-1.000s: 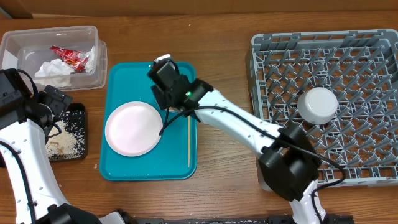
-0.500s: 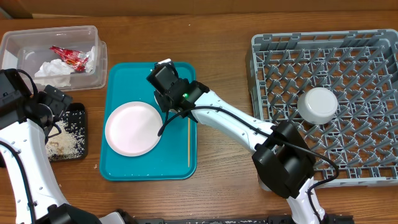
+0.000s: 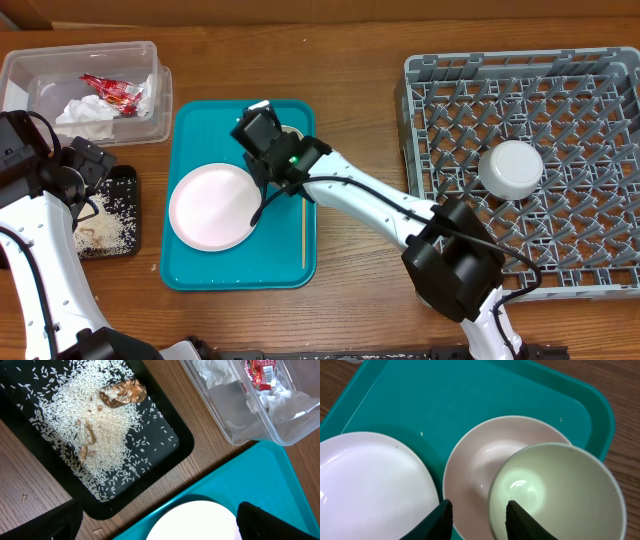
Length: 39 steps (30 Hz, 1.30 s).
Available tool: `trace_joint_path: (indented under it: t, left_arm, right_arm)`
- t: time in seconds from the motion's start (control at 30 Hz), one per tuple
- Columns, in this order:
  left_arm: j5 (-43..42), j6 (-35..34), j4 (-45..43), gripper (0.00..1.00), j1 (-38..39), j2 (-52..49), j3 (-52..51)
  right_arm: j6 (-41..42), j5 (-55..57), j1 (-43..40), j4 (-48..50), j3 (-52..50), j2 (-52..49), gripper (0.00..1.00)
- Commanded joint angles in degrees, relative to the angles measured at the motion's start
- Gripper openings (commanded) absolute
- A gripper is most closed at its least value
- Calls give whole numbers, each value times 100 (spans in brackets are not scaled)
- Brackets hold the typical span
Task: Sort waste into correct bins and load items into the dishwasher
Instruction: 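Reach the right gripper to the pale green cup and grasp it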
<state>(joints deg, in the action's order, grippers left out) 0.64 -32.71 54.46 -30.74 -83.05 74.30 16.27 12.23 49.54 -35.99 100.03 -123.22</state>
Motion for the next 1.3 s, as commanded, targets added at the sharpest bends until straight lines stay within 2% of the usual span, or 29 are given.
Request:
trace_joint_path:
  t: [0.0, 0.13, 0.23, 0.43, 1.13, 1.27]
  left_arm:
    - [-24, -52, -7, 100, 2, -11, 44]
    - [-24, -55, -9, 100, 2, -11, 44]
    - [-24, -55, -7, 100, 2, -11, 44]
    - [-24, -52, -7, 100, 2, -11, 44]
    - [-24, -55, -7, 100, 2, -11, 44]
    - [-24, -55, -7, 100, 2, -11, 44]
  right_arm:
    - [22, 173, 59, 39, -76, -68, 37]
    - [20, 234, 59, 37, -76, -109, 36]
    - [17, 234, 59, 55, -76, -111, 29]
    - [20, 282, 59, 81, -76, -111, 20]
    - [24, 468, 55, 105, -127, -219, 22]
    - [17, 470, 59, 76, 13, -216, 18]
